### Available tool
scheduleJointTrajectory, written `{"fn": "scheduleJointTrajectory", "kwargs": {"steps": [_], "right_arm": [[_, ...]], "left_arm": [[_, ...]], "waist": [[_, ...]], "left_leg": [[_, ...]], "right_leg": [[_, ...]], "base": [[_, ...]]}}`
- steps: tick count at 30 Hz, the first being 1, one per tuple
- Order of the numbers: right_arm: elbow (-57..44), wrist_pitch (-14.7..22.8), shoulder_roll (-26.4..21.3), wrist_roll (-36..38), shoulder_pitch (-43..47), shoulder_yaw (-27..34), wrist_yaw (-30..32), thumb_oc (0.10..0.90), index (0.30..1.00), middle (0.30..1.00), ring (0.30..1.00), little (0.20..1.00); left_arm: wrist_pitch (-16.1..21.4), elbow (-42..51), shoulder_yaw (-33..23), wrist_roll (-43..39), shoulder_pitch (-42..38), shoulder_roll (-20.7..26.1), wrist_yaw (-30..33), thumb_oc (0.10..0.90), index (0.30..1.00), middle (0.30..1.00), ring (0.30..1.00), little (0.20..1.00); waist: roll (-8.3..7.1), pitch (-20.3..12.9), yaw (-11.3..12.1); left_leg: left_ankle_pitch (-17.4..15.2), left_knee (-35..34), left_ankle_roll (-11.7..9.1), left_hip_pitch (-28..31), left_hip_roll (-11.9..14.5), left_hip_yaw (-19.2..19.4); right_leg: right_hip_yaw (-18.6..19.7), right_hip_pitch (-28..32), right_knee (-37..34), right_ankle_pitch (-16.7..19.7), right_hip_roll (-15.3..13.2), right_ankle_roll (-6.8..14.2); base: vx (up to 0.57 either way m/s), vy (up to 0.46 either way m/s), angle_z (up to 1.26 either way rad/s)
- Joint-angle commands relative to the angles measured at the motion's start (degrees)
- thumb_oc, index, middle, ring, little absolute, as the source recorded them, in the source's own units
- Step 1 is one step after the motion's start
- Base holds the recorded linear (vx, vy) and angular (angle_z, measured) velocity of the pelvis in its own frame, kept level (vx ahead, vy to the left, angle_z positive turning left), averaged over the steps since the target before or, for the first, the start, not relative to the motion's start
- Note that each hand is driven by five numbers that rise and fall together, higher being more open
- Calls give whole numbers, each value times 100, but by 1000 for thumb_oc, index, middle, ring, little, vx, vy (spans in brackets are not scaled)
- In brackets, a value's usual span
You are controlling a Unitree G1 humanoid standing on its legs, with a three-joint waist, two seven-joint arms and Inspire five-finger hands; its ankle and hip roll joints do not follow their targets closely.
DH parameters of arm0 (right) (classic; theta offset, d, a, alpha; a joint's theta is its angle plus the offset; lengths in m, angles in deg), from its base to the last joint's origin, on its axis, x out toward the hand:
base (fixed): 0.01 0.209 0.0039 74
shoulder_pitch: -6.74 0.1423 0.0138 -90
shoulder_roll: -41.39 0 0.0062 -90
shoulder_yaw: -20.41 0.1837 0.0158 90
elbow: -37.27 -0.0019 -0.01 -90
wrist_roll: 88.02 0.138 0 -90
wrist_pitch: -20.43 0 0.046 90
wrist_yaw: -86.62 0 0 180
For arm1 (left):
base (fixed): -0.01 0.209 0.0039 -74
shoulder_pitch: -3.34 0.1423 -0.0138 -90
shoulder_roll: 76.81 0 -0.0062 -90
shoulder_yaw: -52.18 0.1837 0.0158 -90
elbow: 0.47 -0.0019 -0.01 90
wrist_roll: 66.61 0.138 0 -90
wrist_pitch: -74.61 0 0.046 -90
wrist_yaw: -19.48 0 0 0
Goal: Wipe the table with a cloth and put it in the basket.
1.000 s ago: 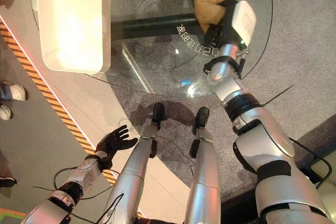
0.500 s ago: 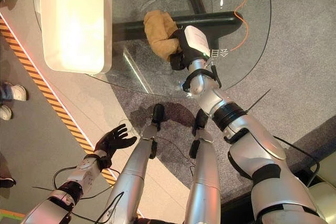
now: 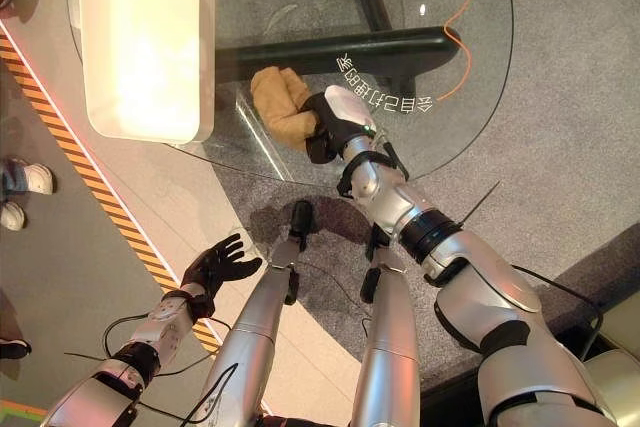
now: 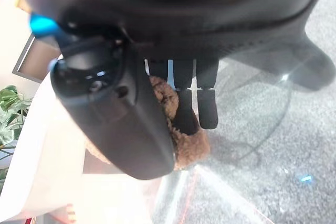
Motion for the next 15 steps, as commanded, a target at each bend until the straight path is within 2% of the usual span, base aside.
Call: {"fn": "scheduleJointTrajectory", "kwargs": {"steps": [1, 4, 7, 15], "right_arm": [[-481, 404, 466, -67, 95, -145, -126, 100, 300, 300, 300, 200], [-450, 387, 453, -90, 100, -123, -57, 100, 300, 300, 300, 200], [-355, 387, 431, 48, 123, -58, 119, 100, 300, 300, 300, 200], [385, 591, 514, 569, 210, 574, 937, 100, 300, 300, 300, 200]], "left_arm": [[74, -190, -95, 42, 70, -108, 103, 800, 900, 900, 900, 900], [175, -167, -106, -26, 62, -97, 231, 800, 900, 900, 900, 900], [451, -77, -273, -491, 42, -94, 645, 800, 900, 900, 900, 900], [1269, 189, -1429, -1464, -132, 37, 2237, 800, 900, 900, 900, 900]], "waist": [[77, -126, 133], [71, -126, 139], [78, -126, 146], [75, -126, 260]], "left_leg": [[-246, 254, 334, -9, -278, 579], [-248, 263, 335, -6, -281, 570], [-246, 255, 334, 22, -280, 562], [-255, 239, 314, 145, -291, 448]], "right_leg": [[-384, 118, -253, -135, 277, 8], [-391, 118, -246, -122, 270, 16], [-379, 124, -226, -124, 271, 15], [-371, 245, -174, -201, 248, 0]], "base": [[0, 0, 0], [0, 0, 0], [0, 0, 0], [-1, -4, 0]]}}
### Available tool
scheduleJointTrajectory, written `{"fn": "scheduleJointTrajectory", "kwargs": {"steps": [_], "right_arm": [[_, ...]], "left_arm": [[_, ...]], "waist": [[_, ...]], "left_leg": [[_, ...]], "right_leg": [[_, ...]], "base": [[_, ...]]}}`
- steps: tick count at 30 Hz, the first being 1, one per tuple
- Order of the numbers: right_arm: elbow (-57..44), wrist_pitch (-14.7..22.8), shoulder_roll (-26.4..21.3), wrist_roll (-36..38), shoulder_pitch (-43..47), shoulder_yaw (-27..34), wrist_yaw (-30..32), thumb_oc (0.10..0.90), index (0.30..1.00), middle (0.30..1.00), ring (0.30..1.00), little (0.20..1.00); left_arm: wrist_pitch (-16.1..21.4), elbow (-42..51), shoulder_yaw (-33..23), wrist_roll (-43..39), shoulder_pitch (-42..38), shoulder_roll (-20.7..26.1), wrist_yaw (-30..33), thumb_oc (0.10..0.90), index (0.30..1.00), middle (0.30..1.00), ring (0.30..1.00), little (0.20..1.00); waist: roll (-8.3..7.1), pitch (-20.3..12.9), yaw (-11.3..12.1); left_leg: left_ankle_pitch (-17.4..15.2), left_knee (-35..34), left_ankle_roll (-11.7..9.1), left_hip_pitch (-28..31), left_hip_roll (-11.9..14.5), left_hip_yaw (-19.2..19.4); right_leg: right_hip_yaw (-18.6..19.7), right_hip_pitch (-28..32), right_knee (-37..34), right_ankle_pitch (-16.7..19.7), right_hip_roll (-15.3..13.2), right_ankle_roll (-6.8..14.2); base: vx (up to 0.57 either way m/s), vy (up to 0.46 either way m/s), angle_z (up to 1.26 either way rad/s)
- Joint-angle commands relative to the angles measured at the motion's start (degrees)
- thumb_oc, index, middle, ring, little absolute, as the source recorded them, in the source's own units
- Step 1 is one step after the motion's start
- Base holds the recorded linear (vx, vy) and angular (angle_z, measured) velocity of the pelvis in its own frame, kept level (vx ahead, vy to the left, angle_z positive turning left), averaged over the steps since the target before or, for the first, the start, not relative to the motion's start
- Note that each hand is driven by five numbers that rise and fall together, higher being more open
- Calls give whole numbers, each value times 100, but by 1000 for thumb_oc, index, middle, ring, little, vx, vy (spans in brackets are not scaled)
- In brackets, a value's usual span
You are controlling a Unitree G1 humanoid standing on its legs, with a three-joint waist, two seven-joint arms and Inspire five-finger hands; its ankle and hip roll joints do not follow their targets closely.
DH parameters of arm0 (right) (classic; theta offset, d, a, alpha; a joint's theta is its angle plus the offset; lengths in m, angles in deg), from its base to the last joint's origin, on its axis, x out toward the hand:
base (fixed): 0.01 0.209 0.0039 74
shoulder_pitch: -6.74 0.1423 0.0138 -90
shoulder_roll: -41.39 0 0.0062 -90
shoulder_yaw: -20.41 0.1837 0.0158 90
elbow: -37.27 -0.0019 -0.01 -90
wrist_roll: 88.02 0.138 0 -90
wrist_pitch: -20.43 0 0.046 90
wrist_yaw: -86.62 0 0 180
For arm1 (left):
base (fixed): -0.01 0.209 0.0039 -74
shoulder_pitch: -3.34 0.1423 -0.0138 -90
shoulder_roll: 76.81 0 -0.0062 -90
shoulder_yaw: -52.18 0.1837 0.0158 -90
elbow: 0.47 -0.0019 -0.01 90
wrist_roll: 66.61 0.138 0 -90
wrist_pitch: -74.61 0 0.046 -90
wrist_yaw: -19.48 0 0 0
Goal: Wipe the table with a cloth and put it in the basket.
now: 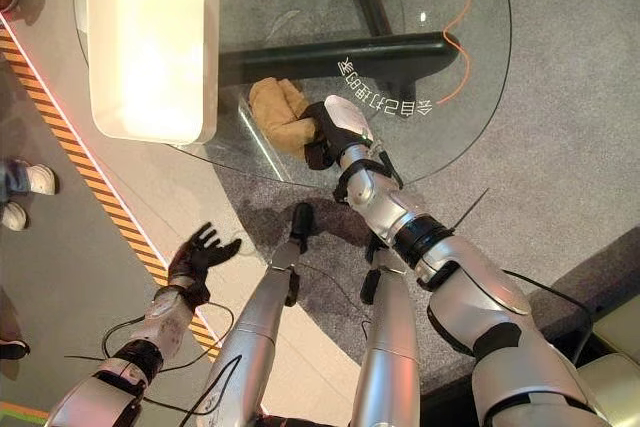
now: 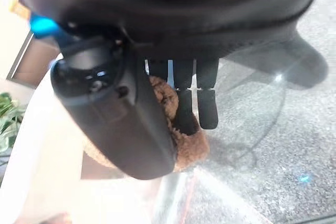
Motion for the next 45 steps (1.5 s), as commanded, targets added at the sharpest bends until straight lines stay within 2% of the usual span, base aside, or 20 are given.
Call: {"fn": "scheduleJointTrajectory", "kwargs": {"steps": [1, 3, 5, 6, 8, 10, 11, 17, 25, 29, 34, 39, 41, 43, 45], "right_arm": [[-62, 618, 249, 422, 232, 540, 669, 100, 300, 300, 300, 200], [-12, 648, 277, 512, 241, 622, 759, 100, 300, 300, 300, 200], [30, 731, 297, 774, 226, 837, 1002, 100, 300, 300, 300, 200], [23, 740, 298, 796, 218, 851, 1034, 100, 300, 300, 300, 200], [-248, 810, 269, 1054, 65, 1016, 1338, 100, 300, 300, 300, 200], [-463, 808, 253, 1130, -52, 1082, 1472, 100, 300, 300, 300, 200], [-703, 827, 228, 1155, -159, 1161, 1605, 100, 300, 300, 300, 200], [-1412, 969, 151, 1140, -559, 1491, 1828, 100, 300, 300, 300, 200], [-2166, 1173, 169, 895, -892, 1886, 1833, 100, 300, 300, 300, 200], [-2577, 1270, 190, 737, -1046, 2013, 1793, 100, 300, 300, 300, 200], [-2984, 1298, 242, 626, -1200, 2171, 1743, 100, 300, 300, 300, 200], [-3424, 1406, 283, 514, -1373, 2339, 1666, 100, 300, 300, 300, 200], [-3659, 1515, 305, 441, -1457, 2424, 1627, 100, 300, 300, 300, 200], [-3829, 1526, 326, 385, -1511, 2468, 1612, 100, 300, 300, 300, 200], [-4009, 1597, 348, 341, -1559, 2530, 1548, 100, 300, 300, 300, 200]], "left_arm": [[709, 45, -565, -468, -133, 227, 904, 800, 900, 900, 900, 900], [830, 127, -678, -448, -164, 248, 1085, 800, 900, 900, 900, 900], [1195, 415, -920, -285, -290, 331, 1587, 800, 900, 900, 900, 900], [1235, 451, -936, -265, -293, 336, 1636, 800, 900, 900, 900, 900], [1541, 803, -1110, 86, -410, 483, 2069, 800, 900, 900, 900, 900], [1641, 995, -1155, 150, -468, 570, 2215, 800, 900, 900, 900, 900], [1813, 1169, -1220, 400, -525, 665, 2387, 800, 900, 900, 900, 900], [2190, 1921, -1354, 788, -601, 836, 2405, 800, 900, 900, 900, 900], [2379, 2924, -1383, 1218, -701, 704, 2407, 800, 900, 900, 900, 900], [2402, 3546, -1349, 1471, -732, 652, 2599, 800, 900, 900, 900, 900], [2281, 4147, -1320, 1859, -701, 571, 2569, 800, 900, 900, 900, 900], [2200, 4636, -1253, 1915, -663, 533, 2166, 800, 900, 900, 900, 900], [2124, 4805, -1213, 1676, -633, 481, 1640, 800, 900, 900, 900, 900], [2030, 4937, -1161, 1582, -621, 456, 1482, 800, 900, 900, 900, 900], [1900, 5014, -1066, 1242, -627, 398, 1036, 800, 900, 900, 900, 900]], "waist": [[63, -126, 226], [48, -126, 239], [6, -126, 254], [2, -126, 255], [-77, -126, 252], [-120, -126, 245], [-152, -126, 225], [-220, -126, 161], [-286, -126, 97], [-332, -126, 69], [-389, -126, 55], [-411, -126, 30], [-414, -126, 5], [-416, -126, -15], [-417, -126, -53]], "left_leg": [[-269, 217, 324, 9, -295, 431], [-269, 215, 318, 18, -294, 408], [-270, 209, 302, 30, -272, 382], [-271, 212, 301, 28, -270, 381], [-275, 233, 294, -13, -251, 366], [-274, 239, 290, -31, -239, 365], [-277, 243, 297, -52, -242, 348], [-277, 189, 311, -41, -227, 354], [-325, 220, 328, -74, -232, 367], [-347, 217, 326, -55, -242, 369], [-362, 205, 330, -27, -269, 356], [-375, 196, 344, 2, -295, 353], [-382, 192, 353, 3, -307, 358], [-384, 194, 360, 3, -310, 365], [-389, 194, 372, 17, -312, 382]], "right_leg": [[-364, 134, -218, -200, 258, 19], [-364, 148, -204, -209, 263, 20], [-367, 185, -196, -231, 273, 11], [-365, 185, -193, -233, 274, 10], [-371, 189, -182, -249, 293, 6], [-378, 190, -178, -252, 301, 11], [-369, 175, -183, -249, 322, 12], [-318, 202, -251, -241, 380, 24], [-267, 217, -286, -231, 419, 72], [-261, 260, -332, -220, 426, 101], [-273, 322, -388, -208, 439, 116], [-286, 372, -430, -192, 437, 131], [-278, 364, -441, -176, 441, 144], [-270, 365, -444, -170, 445, 151], [-254, 372, -448, -158, 451, 165]], "base": [[-10, -45, 1], [-2, -15, 0], [-8, -8, 4], [-9, -6, 5], [-16, -50, 2], [-19, -56, 1], [0, 0, 0], [-7, -7, 1], [0, 0, 0], [0, 0, 0], [-1, -21, -1], [2, -16, -1], [0, 0, 0], [0, 0, 0], [0, 0, 0]]}}
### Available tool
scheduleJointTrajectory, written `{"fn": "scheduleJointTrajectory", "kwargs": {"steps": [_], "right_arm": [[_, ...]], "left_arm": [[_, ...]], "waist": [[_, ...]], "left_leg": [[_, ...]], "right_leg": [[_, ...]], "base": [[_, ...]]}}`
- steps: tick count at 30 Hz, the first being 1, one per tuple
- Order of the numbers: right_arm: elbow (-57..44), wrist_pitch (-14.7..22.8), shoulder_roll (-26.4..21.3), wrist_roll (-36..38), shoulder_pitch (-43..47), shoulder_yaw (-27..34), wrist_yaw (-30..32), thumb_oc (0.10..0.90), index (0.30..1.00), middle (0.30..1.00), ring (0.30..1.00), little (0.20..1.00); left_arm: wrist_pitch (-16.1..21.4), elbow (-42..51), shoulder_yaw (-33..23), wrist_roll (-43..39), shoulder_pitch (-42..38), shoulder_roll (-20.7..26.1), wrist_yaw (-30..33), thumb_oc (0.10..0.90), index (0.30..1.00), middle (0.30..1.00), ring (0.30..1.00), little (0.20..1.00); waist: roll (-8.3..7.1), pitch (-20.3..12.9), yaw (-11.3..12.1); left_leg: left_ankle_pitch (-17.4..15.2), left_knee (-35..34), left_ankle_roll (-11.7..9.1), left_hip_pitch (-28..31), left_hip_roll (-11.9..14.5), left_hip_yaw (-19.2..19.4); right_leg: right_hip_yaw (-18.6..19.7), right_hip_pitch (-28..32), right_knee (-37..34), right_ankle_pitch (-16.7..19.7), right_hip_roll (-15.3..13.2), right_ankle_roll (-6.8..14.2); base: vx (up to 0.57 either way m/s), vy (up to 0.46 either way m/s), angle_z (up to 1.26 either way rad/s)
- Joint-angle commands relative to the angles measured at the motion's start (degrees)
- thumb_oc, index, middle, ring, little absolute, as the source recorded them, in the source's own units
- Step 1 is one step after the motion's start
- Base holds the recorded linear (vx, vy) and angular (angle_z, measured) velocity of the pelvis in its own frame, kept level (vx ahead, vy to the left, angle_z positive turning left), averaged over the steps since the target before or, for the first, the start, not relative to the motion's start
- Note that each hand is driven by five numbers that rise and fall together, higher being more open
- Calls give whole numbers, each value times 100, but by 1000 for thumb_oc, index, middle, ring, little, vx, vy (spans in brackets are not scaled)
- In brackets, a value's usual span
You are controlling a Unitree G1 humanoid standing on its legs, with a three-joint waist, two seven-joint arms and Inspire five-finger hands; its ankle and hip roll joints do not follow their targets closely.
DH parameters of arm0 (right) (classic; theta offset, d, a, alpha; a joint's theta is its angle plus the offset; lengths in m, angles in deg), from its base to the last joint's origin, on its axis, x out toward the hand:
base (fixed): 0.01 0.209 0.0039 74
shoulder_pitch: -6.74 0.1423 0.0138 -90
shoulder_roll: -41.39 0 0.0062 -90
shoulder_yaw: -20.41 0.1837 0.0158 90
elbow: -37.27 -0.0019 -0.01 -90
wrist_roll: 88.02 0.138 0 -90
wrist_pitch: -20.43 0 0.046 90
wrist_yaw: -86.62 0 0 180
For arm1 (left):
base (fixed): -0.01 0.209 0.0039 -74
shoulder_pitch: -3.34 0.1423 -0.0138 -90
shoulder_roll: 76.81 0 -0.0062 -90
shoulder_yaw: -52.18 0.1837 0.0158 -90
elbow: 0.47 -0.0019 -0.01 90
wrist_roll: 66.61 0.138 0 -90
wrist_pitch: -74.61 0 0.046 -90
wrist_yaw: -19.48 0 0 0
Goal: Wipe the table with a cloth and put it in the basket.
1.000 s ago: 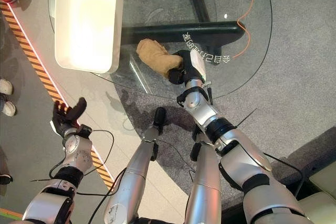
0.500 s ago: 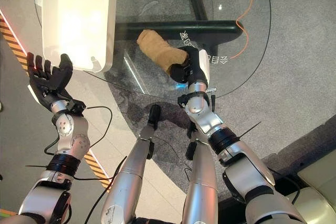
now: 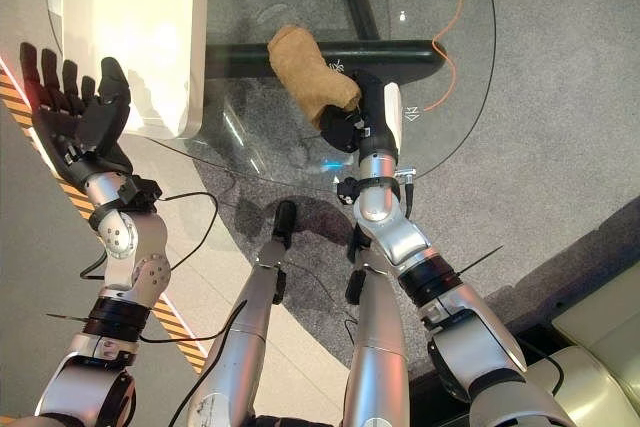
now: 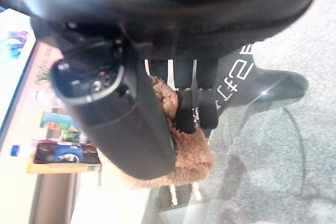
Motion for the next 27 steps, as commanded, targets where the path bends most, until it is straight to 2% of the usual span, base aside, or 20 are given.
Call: {"fn": "scheduleJointTrajectory", "kwargs": {"steps": [1, 3, 7, 11, 14, 18, 27], "right_arm": [[-1376, 1119, 267, -515, 361, 317, -35, 100, 300, 300, 300, 200], [-1479, 1150, 261, -535, 346, 363, -104, 100, 300, 300, 300, 200], [-1829, 1191, 236, -619, 318, 445, -259, 100, 300, 300, 300, 200], [-2121, 1262, 156, -566, 247, 509, -381, 100, 300, 300, 300, 200], [-2247, 1379, 121, -602, 188, 528, -430, 100, 300, 300, 300, 200], [-2451, 1524, 82, -582, 184, 526, -535, 100, 300, 300, 300, 200], [-2559, 1622, 76, -500, 343, 381, -641, 100, 300, 300, 300, 200]], "left_arm": [[180, 798, -167, -224, -118, 133, -746, 800, 900, 900, 900, 900], [77, 850, -120, -459, -126, 91, -1001, 800, 900, 900, 900, 900], [-467, 980, 50, -1551, -213, -91, -1789, 800, 900, 900, 900, 900], [-734, 1058, 218, -2187, -267, -165, -2244, 800, 900, 900, 900, 900], [-805, 1122, 277, -2535, -312, -202, -2383, 800, 900, 900, 900, 900], [-1113, 1124, 347, -3015, -427, -233, -2471, 800, 900, 900, 900, 900], [-1270, 1111, 475, -3629, -747, -316, -2503, 800, 900, 900, 900, 900]], "waist": [[-4, -170, -7], [-2, -170, -31], [-3, -170, -130], [-1, -170, -224], [-3, -170, -278], [-10, -170, -349], [2, -170, -439]], "left_leg": [[-314, 99, 383, 155, -427, 509], [-316, 100, 388, 153, -427, 522], [-329, 139, 403, 138, -433, 567], [-347, 144, 424, 155, -433, 609], [-360, 148, 433, 166, -429, 639], [-371, 154, 435, 184, -418, 684], [-370, 161, 417, 206, -386, 743]], "right_leg": [[-144, 300, -188, -216, 293, 200], [-136, 294, -188, -208, 295, 208], [-102, 261, -199, -166, 293, 236], [-70, 257, -224, -133, 298, 257], [-47, 257, -245, -117, 299, 268], [-24, 271, -267, -110, 299, 275], [28, 276, -262, -121, 300, 270]], "base": [[0, 0, 0], [0, 0, 0], [4, 17, 0], [0, 0, 0], [0, 0, 0], [2, 10, -7], [1, 3, -1]]}}
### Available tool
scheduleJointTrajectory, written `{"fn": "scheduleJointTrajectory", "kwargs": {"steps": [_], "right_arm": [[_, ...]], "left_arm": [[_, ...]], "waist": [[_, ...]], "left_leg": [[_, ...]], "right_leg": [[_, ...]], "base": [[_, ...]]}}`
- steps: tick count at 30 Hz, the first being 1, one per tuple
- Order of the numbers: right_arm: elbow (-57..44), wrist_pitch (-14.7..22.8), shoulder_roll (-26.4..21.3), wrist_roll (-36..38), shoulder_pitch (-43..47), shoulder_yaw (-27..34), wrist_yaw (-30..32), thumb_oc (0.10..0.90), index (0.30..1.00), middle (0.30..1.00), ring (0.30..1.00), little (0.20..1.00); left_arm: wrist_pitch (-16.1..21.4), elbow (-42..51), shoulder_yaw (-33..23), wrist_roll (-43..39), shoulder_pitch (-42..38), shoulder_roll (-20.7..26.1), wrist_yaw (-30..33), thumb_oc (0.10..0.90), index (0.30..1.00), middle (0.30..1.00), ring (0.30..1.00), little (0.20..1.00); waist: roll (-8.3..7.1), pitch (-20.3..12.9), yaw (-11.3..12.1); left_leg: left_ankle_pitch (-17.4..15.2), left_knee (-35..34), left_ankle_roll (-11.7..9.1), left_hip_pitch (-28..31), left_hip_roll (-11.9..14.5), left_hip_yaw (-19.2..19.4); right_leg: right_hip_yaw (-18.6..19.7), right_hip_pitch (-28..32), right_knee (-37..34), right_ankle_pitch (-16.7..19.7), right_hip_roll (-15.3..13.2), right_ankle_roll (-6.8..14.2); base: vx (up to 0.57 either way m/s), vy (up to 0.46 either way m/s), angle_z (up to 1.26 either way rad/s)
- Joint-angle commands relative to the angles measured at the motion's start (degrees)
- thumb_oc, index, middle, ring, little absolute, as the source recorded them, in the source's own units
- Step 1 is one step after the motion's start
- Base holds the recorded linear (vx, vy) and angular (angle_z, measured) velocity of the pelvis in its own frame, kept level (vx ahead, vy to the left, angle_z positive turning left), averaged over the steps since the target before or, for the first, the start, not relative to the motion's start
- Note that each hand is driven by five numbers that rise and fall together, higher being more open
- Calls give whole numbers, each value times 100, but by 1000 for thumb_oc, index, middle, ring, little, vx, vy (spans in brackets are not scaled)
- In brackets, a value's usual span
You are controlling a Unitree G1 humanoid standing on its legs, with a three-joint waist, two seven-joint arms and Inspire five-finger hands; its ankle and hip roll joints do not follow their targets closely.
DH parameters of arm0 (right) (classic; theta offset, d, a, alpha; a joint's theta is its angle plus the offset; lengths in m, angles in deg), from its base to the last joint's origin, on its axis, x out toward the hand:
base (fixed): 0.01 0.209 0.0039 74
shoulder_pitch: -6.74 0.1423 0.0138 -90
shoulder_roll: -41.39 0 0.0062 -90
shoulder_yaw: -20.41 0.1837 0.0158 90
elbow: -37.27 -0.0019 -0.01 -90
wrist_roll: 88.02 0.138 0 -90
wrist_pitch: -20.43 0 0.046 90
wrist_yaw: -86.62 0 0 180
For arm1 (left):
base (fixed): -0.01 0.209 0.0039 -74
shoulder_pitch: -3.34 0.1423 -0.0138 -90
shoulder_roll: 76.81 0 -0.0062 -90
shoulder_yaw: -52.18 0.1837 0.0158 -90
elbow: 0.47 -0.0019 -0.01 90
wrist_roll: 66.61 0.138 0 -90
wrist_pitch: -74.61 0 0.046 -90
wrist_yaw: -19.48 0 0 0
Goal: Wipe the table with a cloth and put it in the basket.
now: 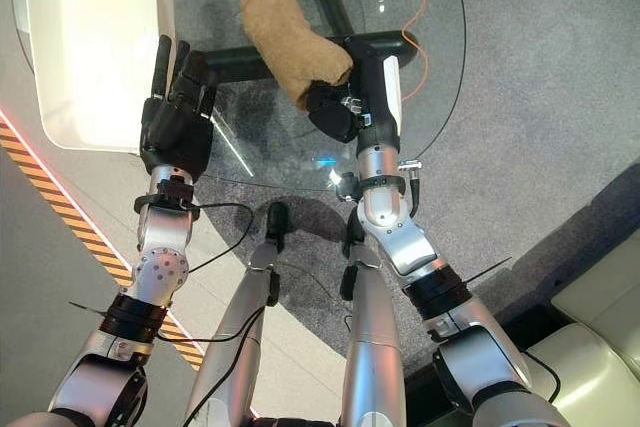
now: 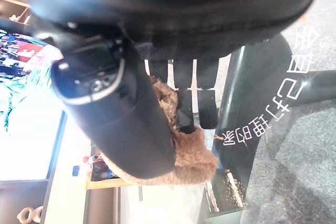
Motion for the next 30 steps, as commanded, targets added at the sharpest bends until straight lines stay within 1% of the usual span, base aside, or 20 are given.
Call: {"fn": "scheduleJointTrajectory", "kwargs": {"steps": [1, 5, 10, 13, 19, 30], "right_arm": [[-1807, 1113, 136, -284, 521, 138, -126, 100, 300, 300, 300, 200], [-1787, 1101, 141, -251, 601, 54, -131, 100, 300, 300, 300, 200], [-1818, 1104, 162, -184, 677, -43, -231, 100, 300, 300, 300, 200], [-1825, 1117, 187, -161, 716, -79, -283, 100, 300, 300, 300, 200], [-1933, 1008, 218, -143, 834, -183, -331, 100, 300, 300, 300, 200], [-1955, 992, 226, -96, 972, -356, -501, 100, 300, 300, 300, 200]], "left_arm": [[166, 723, -69, -94, -538, -33, -372, 800, 900, 900, 900, 900], [105, 674, -61, -404, -661, -100, -547, 800, 900, 900, 900, 900], [72, 615, -21, -609, -825, -149, -558, 800, 900, 900, 900, 900], [57, 577, -16, -652, -907, -194, -540, 800, 900, 900, 900, 900], [-27, 497, 44, -678, -1096, -237, -433, 800, 900, 900, 900, 900], [-95, 430, 93, -679, -1312, -246, -257, 800, 900, 900, 900, 900]], "waist": [[4, -172, -20], [2, -172, -45], [-9, -172, -78], [-21, -172, -93], [-34, -172, -119], [-42, -172, -121]], "left_leg": [[-343, 188, 377, 198, -390, 608], [-347, 152, 367, 253, -389, 625], [-346, 137, 344, 291, -373, 645], [-335, 127, 334, 295, -365, 661], [-333, 101, 329, 319, -359, 683], [-322, 71, 311, 341, -359, 702]], "right_leg": [[-102, 335, -261, -116, 290, 240], [-94, 388, -307, -124, 292, 230], [-83, 432, -324, -138, 290, 224], [-79, 444, -344, -136, 290, 219], [-70, 457, -360, -142, 302, 209], [-91, 485, -401, -140, 284, 214]], "base": [[0, 0, 0], [0, 0, 0], [0, 1, -1], [-2, 3, -5], [-3, 1, -4], [0, 0, 0]]}}
